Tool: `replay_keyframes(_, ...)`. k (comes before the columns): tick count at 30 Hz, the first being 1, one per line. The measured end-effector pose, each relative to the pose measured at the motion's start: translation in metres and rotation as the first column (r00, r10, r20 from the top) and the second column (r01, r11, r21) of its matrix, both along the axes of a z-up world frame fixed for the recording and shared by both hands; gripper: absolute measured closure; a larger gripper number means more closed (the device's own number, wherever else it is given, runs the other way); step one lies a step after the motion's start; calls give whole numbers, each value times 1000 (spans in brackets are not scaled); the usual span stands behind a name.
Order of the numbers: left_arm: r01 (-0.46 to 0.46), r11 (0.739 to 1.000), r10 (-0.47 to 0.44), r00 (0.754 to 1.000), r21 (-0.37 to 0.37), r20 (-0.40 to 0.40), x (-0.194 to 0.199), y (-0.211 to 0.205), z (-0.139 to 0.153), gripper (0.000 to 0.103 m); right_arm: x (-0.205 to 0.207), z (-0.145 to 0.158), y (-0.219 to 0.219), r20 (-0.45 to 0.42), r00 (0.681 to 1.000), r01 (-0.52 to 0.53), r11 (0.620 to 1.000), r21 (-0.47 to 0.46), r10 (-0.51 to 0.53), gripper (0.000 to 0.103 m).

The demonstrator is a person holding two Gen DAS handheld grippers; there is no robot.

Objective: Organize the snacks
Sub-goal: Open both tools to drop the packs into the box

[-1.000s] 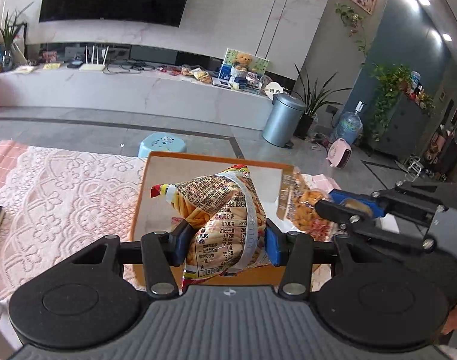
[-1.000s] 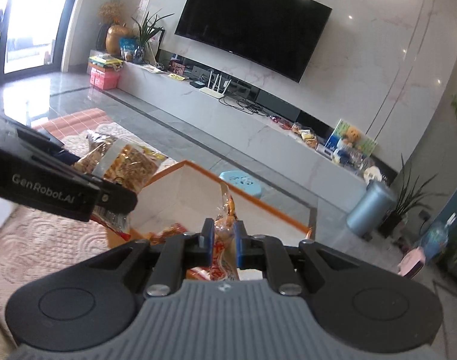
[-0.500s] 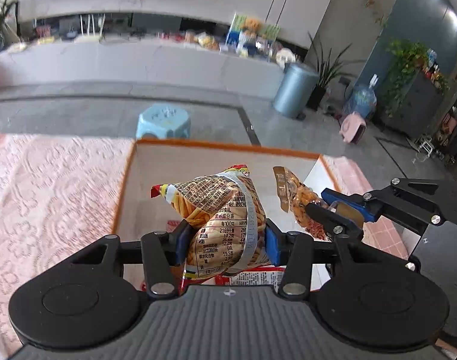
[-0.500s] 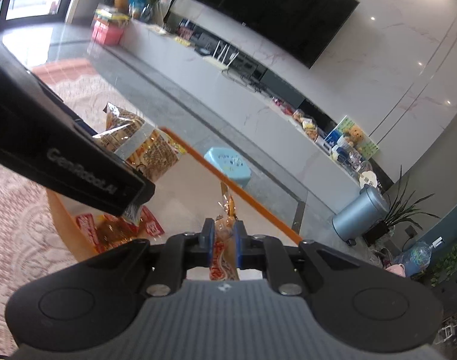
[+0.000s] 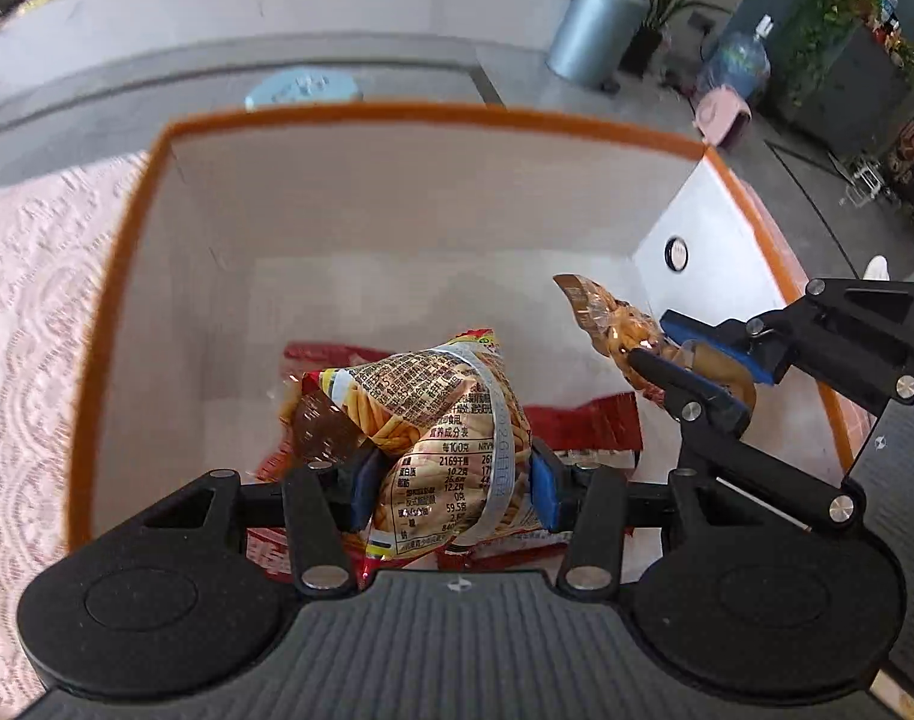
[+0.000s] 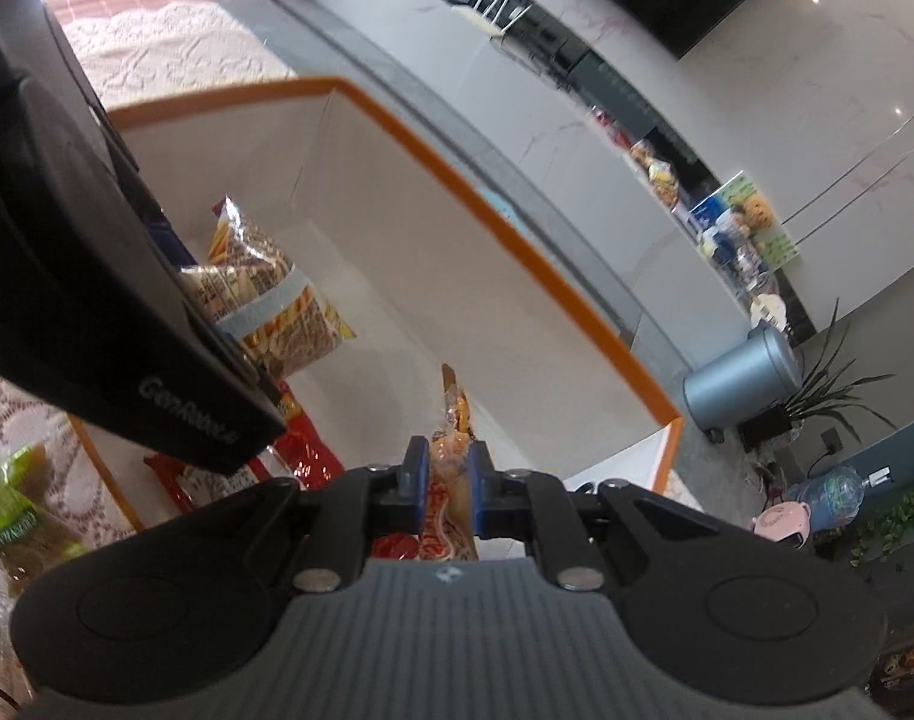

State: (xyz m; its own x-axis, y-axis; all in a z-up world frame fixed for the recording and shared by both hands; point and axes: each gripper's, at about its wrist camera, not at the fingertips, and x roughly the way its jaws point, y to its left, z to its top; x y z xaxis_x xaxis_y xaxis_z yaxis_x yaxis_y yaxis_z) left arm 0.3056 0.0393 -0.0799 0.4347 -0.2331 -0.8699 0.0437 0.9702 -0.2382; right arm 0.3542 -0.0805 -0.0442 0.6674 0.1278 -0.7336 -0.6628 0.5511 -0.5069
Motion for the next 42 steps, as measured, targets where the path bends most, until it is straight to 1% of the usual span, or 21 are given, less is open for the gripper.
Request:
replay_keyframes(1, -4, 1000, 4, 1000, -5, -12, 1, 0, -4, 47, 2, -2, 0, -12, 1000, -1, 1000, -2, 1, 94)
replay_keyframes(6, -9, 1000, 9, 999, 11, -51, 8, -3, -14, 48, 2, -5, 1, -15, 1000, -17, 1000, -5, 17, 93)
replay_keyframes(11, -6, 1000, 8, 997, 16, -81, 10, -4, -17, 47, 2, 1, 0, -60, 998, -9, 999, 33, 11, 92)
replay_keyframes(13, -8, 999, 11, 996, 34, -84, 10, -4, -14, 46, 1, 2, -2, -76, 997, 4, 999, 48, 0, 92)
replay_keyframes(16, -12, 996, 21, 994, 89, -108, 10, -6, -15, 46, 3, 4, -2, -107, 994, 21, 997, 68, -14, 91)
replay_keyframes(17, -15, 996, 25, 993, 90, -112, 10, -6, -14, 46, 2, 5, -2, -116, 993, 25, 997, 74, -16, 91)
replay_keyframes(18, -21, 996, 31, 993, 86, -115, 9, -5, -14, 42, 2, 5, -1, -122, 992, 25, 997, 78, -15, 91)
replay_keyframes(19, -28, 996, 37, 993, 82, -113, 7, -3, -12, 38, 1, 6, 0, -125, 992, 26, 997, 79, -16, 91)
replay_keyframes(20, -34, 996, 42, 993, 81, -108, 6, -2, -11, 37, 1, 6, 1, -128, 992, 29, 996, 80, -18, 92)
replay_keyframes(22, -46, 995, 55, 994, 89, -96, 4, 1, -7, 31, 0, 6, 3, -130, 991, 36, 996, 80, -25, 92)
replay_keyframes(25, -61, 994, 67, 996, 92, -62, -2, 5, 1, 25, 0, 6, 4, -136, 990, 53, 995, 79, -42, 92)
replay_keyframes(30, -91, 991, 93, 996, 101, -12, -15, 16, 22, 24, 0, 8, 5, -159, 985, 83, 993, 88, -68, 91)
replay_keyframes(33, -106, 989, 106, 994, 102, 7, -20, 20, 30, 24, -2, 10, 9, -178, 980, 104, 990, 96, -86, 91)
replay_keyframes(36, -127, 983, 124, 992, 133, 35, -24, 22, 37, 24, -5, 12, 11, -201, 974, 125, 987, 105, -102, 92)
replay_keyframes(38, -133, 981, 128, 991, 138, 47, -27, 23, 41, 24, -7, 15, 14, -222, 970, 129, 984, 121, -99, 92)
replay_keyframes(39, -135, 982, 129, 990, 134, 49, -29, 24, 43, 24, -9, 16, 15, -225, 969, 129, 984, 125, -99, 91)
replay_keyframes(40, -136, 982, 130, 990, 131, 52, -31, 26, 45, 24, -10, 17, 16, -223, 970, 125, 984, 126, -95, 88)
replay_keyframes(42, -139, 981, 132, 989, 135, 62, -36, 28, 48, 24, -14, 19, 20, -212, 973, 121, 985, 120, -93, 87)
